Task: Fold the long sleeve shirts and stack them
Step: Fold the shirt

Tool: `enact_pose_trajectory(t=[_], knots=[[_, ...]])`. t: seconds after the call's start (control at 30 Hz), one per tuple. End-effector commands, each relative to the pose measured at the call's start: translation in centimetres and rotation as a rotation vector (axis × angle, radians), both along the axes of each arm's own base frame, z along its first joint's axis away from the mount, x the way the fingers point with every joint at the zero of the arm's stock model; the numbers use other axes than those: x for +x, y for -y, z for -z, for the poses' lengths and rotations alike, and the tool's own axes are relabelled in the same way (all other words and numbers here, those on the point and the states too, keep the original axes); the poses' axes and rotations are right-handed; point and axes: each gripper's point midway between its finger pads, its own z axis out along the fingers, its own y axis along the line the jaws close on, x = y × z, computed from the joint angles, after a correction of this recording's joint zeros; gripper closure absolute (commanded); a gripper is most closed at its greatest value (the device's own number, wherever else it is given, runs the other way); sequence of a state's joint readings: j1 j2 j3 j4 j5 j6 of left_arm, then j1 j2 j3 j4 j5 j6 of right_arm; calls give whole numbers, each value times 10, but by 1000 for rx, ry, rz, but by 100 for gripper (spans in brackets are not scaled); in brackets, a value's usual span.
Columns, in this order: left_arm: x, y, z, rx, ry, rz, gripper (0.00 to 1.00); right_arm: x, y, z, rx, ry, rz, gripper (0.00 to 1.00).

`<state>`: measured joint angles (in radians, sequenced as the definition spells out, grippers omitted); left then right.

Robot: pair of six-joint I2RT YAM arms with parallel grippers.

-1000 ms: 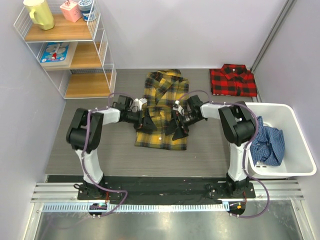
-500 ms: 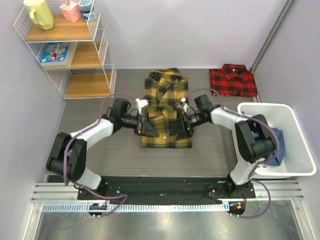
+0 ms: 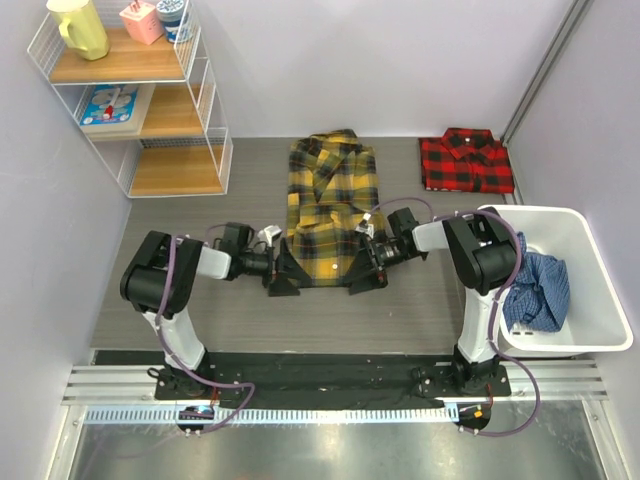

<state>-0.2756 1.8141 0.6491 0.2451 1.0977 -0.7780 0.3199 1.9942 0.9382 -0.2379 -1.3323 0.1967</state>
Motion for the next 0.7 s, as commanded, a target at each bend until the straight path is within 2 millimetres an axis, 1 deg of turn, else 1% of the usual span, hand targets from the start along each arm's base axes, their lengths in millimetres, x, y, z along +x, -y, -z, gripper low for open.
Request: enact_pose_trajectory(t=[0.0, 0.03, 0.07, 0.1, 0.13, 0.17, 0.2, 0.23, 0.27, 0.3, 0.33, 0.37, 0.4, 0.43, 0.47, 0.5, 0.53, 0.57, 0.6, 0.63, 0.67], knots=[[-5, -21, 16, 72, -5, -72, 14, -39, 44, 33, -204, -228, -10, 0], [-11, -19, 3, 33, 0, -47, 14, -41, 41, 1, -157, -262, -30, 0], [-14, -17, -20, -9, 59, -24, 14, -39, 40, -14, -98, -180, -57, 0], [-18, -14, -33, -34, 114, 8, 14, -37, 38, -29, -66, -164, -63, 0], [-20, -12, -45, -27, 134, 24, 14, -25, 35, -56, -39, -129, -63, 0], [-19, -9, -54, -29, 189, 36, 14, -16, 33, -66, -16, -79, -62, 0], [-23, 1, -70, -42, 265, 70, 14, 3, 29, -79, -1, -7, -57, 0], [-12, 10, -85, -48, 340, 81, 14, 16, 30, -84, 4, 26, -42, 0], [0, 15, -86, -12, 384, 56, 14, 26, 29, -82, 0, 37, -39, 0], [8, 24, -81, 2, 398, 59, 14, 34, 29, -78, -11, 50, -38, 0], [18, 31, -78, 6, 382, 42, 15, 49, 27, -77, -21, 99, -41, 0], [40, 39, -82, 20, 428, 10, 16, 57, 27, -60, -44, 77, -44, 0], [49, 44, -76, 35, 422, 3, 17, 72, 28, -54, -81, 114, -46, 1], [59, 47, -51, 63, 352, -10, 19, 86, 28, -42, -108, 148, -37, 1], [77, 52, -54, 67, 377, -27, 22, 98, 31, -36, -139, 162, -21, 2], [84, 47, -34, 143, 337, -56, 29, 116, 34, -30, -202, 159, 12, 3], [90, 43, -14, 205, 304, -69, 33, 141, 36, -22, -247, 237, 61, 4], [96, 39, -5, 249, 320, -61, 36, 156, 42, -20, -279, 269, 103, 4], [91, 30, 11, 308, 269, -60, 39, 169, 48, -16, -338, 314, 139, 5], [84, 23, 22, 334, 227, -50, 41, 182, 47, -14, -357, 341, 180, 7], [76, 16, 34, 360, 200, -37, 43, 186, 46, -11, -362, 347, 190, 9]])
